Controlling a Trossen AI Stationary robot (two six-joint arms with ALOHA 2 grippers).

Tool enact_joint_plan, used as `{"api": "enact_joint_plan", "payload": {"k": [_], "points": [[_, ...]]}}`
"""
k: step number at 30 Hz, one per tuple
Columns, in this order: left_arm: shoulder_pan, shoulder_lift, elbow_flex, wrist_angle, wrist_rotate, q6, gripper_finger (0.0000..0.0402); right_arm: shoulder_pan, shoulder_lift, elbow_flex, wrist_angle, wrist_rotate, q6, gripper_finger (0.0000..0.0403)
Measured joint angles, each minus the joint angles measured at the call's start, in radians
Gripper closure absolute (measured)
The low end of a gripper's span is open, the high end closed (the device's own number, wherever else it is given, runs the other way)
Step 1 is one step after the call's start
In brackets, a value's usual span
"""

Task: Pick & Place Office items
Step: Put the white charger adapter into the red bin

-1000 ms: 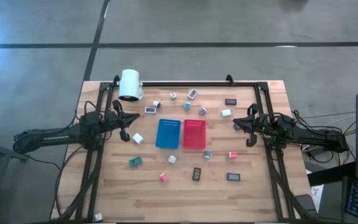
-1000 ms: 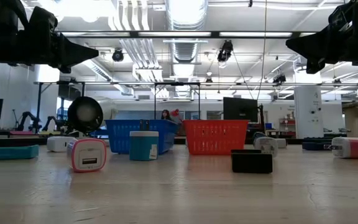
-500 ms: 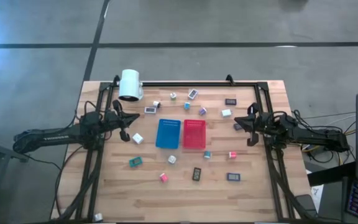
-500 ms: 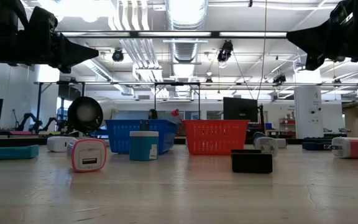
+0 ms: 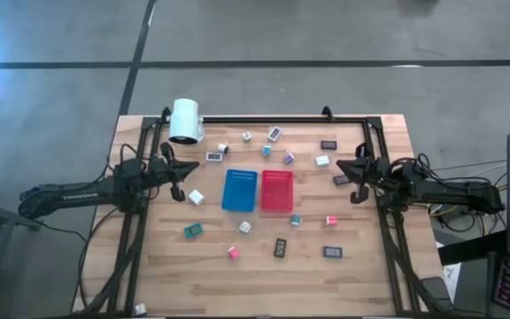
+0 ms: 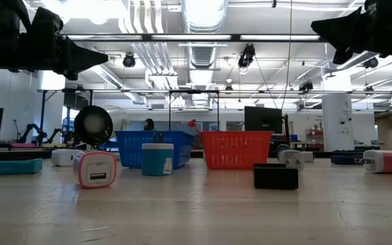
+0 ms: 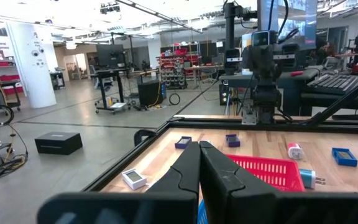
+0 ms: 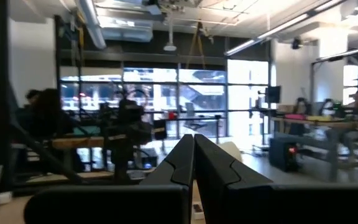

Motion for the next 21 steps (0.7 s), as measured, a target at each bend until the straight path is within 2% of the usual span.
{"api": "enact_joint_plan", "payload": {"k": [4,7,14,21], "points": [[0.000,0.000,0.000,0.000,0.000,0.000,0.0392,0.000,0.065,0.045,-0.015,0.017,0.023,0.0394],[0.000,0.000,0.000,0.000,0.000,0.004,0.0392,-0.005,0.115,0.110,-0.124,0.045,0.037,0.0394],[0.000,0.000,0.000,0.000,0.000,0.008,0.0392,-0.010,0.241,0.277,-0.382,0.210,0.013,0.0394],[0.000,0.000,0.000,0.000,0.000,0.008,0.0392,-0.009,0.352,0.395,-0.509,0.211,0.004,0.0394]]}}
